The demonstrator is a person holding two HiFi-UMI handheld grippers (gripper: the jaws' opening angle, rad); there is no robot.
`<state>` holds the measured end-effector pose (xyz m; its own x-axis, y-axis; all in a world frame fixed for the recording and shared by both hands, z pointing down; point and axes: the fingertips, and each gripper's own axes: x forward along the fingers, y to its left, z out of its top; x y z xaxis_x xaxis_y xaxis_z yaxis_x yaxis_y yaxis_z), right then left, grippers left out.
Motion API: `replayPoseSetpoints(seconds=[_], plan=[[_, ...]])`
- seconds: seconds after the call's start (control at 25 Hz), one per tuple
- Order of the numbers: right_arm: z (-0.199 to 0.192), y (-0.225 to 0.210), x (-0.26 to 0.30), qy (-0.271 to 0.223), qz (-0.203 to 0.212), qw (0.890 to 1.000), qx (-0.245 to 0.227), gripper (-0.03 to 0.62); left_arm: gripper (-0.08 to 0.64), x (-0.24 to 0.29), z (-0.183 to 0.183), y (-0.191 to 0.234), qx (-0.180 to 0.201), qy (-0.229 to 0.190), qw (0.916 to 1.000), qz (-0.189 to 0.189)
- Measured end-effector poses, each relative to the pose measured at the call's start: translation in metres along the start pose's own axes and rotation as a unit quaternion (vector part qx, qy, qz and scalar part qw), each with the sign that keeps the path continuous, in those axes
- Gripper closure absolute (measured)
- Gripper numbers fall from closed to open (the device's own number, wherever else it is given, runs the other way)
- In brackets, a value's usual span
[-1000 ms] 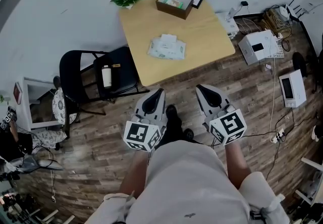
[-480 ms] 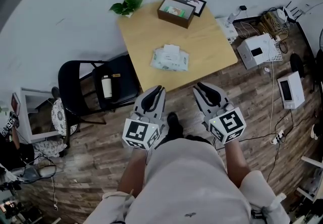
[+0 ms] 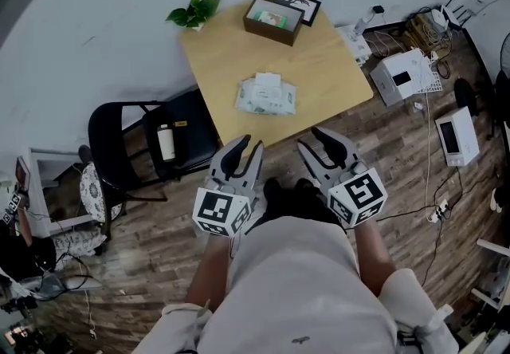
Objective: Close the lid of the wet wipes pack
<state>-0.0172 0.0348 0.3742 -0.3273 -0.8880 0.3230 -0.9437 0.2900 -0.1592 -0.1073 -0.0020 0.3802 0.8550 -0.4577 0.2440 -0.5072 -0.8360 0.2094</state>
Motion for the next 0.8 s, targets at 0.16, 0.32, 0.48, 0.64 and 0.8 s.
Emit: replayPoseSetpoints(seconds=[0.16,0.32,0.48,0.64,0.8], plan=[[0.001,-0.003,-0.001,0.003,-0.001,1.000,0.003,0.448,0.476,0.004,-0.001,-0.005,-0.003,0.001,1.0000,-0.006],[0.002,-0.011,0.006,0.007,0.005,1.000,0.004,0.446,0.477,0.010,0.000,-0.002,-0.007,0.005,0.9999,-0.006],[0.005,-0.024,0.023,0.014,0.017,1.000,0.003,0.446,0.477,0.021,-0.002,0.007,-0.014,0.013,0.9998,0.002],[0.011,-0.039,0.044,0.019,0.037,0.999,-0.001,0.446,0.477,0.035,0.002,0.020,-0.019,0.014,0.9995,0.019],[0.019,-0.057,0.068,0.026,0.060,0.998,-0.006,0.445,0.477,0.052,0.011,0.033,-0.023,0.014,0.9988,0.041]])
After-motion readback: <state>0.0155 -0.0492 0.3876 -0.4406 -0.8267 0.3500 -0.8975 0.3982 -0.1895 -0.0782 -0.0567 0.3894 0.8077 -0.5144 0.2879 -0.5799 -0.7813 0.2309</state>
